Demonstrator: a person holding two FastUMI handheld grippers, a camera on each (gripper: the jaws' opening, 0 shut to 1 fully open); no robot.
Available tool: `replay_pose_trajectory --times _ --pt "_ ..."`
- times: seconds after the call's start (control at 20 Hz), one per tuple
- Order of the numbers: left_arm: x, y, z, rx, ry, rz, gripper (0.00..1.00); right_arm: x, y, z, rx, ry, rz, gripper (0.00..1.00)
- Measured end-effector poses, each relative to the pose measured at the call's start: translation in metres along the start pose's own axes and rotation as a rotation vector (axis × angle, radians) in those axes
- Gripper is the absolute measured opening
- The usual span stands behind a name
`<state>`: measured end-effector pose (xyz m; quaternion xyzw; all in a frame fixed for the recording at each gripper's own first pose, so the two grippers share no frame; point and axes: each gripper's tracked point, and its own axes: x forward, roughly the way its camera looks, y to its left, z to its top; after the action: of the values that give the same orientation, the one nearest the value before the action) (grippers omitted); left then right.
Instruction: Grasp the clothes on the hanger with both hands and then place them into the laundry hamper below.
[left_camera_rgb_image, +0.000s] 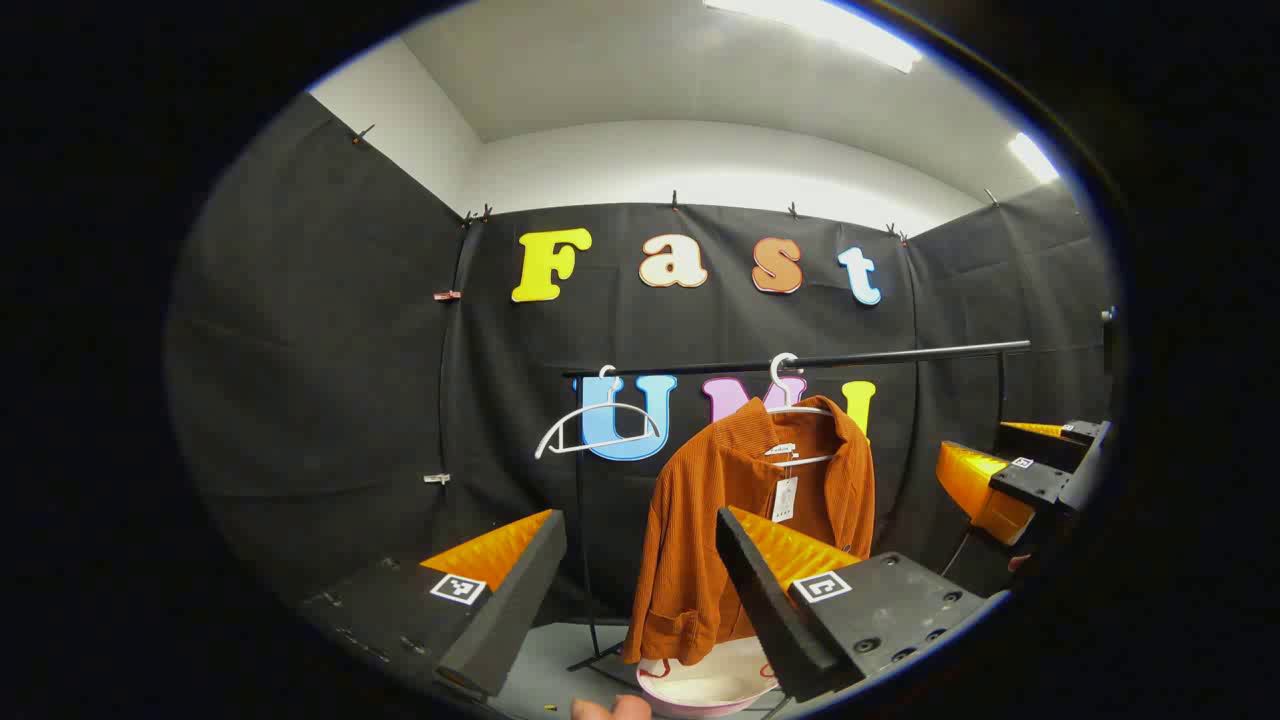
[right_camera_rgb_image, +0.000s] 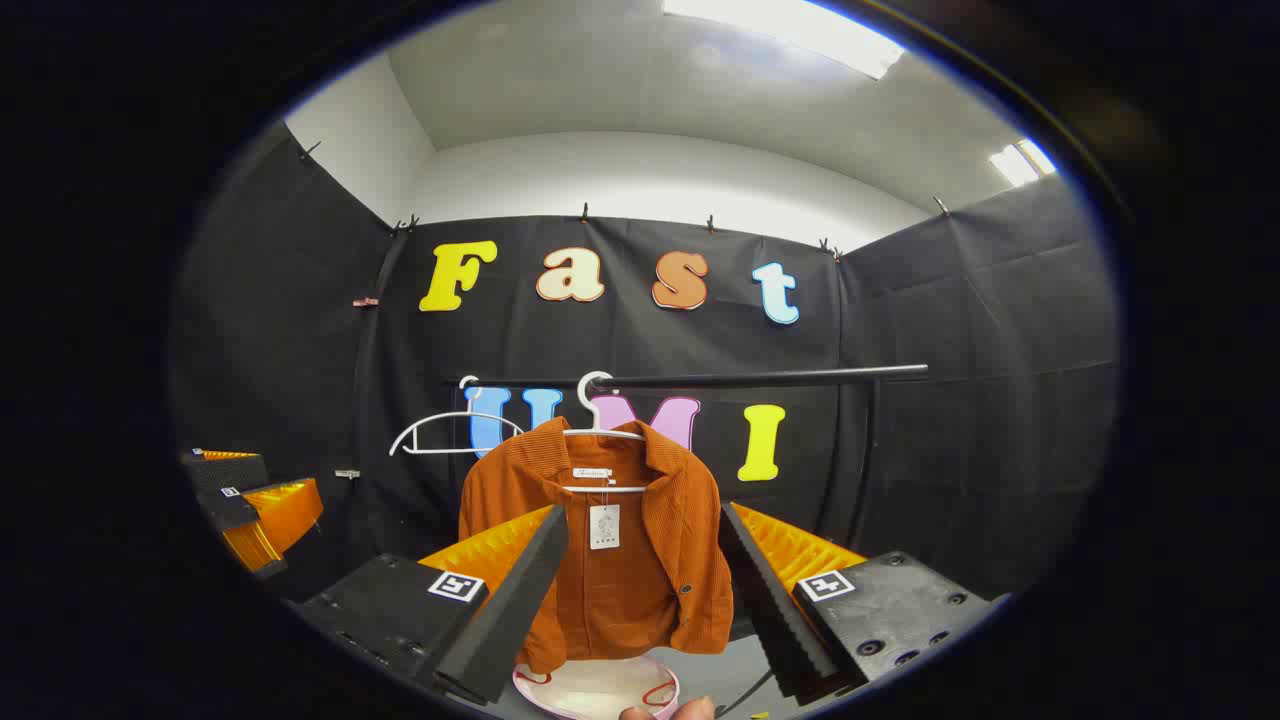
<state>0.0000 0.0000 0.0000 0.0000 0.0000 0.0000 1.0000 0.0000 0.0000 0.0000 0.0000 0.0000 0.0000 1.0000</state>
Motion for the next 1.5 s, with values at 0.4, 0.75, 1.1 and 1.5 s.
replay_pose_trajectory --times 0.4,0.75,1.1,1.5 --pt "0.012 0.003 -0.003 0.001 0.01 0.029 0.96 0.014 0.001 -0.003 0.005 0.003 0.015 0.98" --pt "0.032 -0.009 -0.008 0.039 0.007 0.029 0.96 0.033 -0.023 -0.013 -0.006 0.022 -0.028 0.99" --pt "0.063 -0.042 -0.012 0.03 0.008 -0.025 0.95 0.05 -0.05 -0.017 -0.023 0.031 -0.074 0.98" --pt "0.123 -0.098 -0.03 0.019 0.035 -0.09 0.95 0.109 -0.059 -0.034 -0.002 0.038 -0.02 0.98"
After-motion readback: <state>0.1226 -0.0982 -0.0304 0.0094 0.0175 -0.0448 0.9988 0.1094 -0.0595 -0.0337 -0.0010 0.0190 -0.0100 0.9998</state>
